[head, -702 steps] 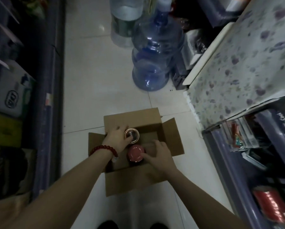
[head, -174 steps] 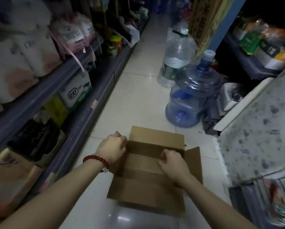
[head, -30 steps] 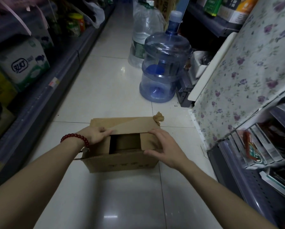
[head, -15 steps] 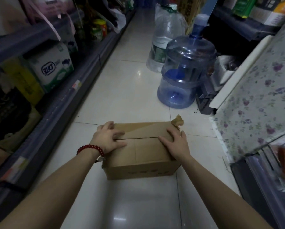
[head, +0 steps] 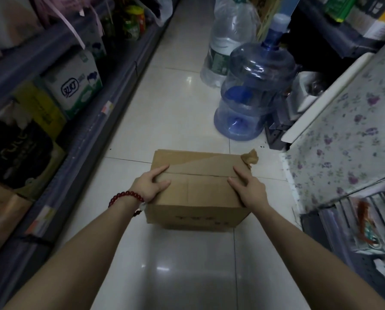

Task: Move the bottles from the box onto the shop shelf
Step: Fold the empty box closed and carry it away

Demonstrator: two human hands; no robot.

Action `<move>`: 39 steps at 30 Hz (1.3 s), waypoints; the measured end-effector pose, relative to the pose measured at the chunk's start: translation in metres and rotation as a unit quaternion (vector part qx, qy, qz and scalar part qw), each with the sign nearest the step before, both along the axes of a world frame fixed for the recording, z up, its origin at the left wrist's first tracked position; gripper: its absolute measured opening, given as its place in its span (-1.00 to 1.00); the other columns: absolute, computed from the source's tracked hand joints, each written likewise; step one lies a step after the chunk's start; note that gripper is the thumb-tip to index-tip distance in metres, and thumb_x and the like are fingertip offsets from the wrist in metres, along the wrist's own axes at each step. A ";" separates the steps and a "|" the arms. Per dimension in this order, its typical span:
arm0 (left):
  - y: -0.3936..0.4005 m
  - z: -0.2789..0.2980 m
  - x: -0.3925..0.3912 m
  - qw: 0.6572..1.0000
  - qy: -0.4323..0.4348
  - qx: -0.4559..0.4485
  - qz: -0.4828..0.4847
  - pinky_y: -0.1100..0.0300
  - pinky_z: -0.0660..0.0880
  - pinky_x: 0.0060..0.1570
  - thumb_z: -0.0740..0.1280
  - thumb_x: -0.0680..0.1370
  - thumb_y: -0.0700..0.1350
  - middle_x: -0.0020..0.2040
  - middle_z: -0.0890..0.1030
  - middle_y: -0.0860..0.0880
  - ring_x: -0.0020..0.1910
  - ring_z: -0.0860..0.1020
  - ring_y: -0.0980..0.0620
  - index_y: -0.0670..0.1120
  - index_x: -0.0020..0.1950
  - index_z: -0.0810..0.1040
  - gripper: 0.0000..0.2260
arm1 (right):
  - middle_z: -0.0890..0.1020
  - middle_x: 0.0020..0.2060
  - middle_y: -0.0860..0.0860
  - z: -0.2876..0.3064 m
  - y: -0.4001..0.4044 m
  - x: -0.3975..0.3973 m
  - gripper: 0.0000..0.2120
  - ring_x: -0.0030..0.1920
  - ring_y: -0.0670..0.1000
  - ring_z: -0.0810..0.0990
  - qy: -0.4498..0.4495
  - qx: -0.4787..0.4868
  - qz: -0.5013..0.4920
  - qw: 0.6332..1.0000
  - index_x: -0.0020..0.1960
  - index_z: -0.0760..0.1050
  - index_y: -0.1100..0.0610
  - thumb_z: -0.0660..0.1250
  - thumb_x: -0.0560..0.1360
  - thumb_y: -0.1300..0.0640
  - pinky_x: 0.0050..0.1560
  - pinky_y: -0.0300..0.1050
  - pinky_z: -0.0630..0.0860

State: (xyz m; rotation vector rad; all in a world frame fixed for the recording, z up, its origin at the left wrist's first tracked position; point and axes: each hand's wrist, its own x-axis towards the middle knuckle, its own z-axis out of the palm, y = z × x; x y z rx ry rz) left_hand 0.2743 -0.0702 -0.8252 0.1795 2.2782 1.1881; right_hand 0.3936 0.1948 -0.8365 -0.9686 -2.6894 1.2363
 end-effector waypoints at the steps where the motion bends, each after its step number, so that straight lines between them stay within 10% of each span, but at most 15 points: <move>1: 0.000 0.022 0.000 1.000 -0.006 0.000 0.002 0.21 0.29 0.25 0.39 0.49 -0.01 0.43 0.40 -0.06 0.34 0.40 -0.08 0.20 0.39 0.40 -0.52 | 0.49 0.35 0.10 0.022 0.000 0.001 -0.49 0.33 0.17 0.43 -0.004 -0.002 -0.002 1.000 0.41 0.37 -0.11 0.31 0.49 -0.16 0.31 -0.05 0.32; 23: -0.046 0.648 -0.046 0.996 0.086 0.014 -0.033 0.28 0.22 0.20 0.33 0.55 -0.04 0.46 0.34 -0.05 0.41 0.33 -0.06 0.10 0.43 0.37 -0.56 | 0.46 0.38 -0.05 0.647 -0.035 -0.034 -0.56 0.36 0.00 0.40 0.073 -0.035 0.017 0.997 0.36 0.43 -0.16 0.34 0.50 -0.09 0.15 -0.34 0.24; 39: -0.050 0.726 -0.114 0.988 0.123 -0.019 -0.090 0.08 0.27 0.35 0.26 0.56 0.07 0.48 0.30 -0.10 0.41 0.32 -0.12 0.15 0.49 0.24 -0.50 | 0.46 0.38 -0.01 0.721 -0.041 -0.096 -0.55 0.40 0.08 0.37 0.110 -0.012 -0.003 0.994 0.36 0.43 -0.14 0.35 0.49 -0.09 0.41 0.03 0.31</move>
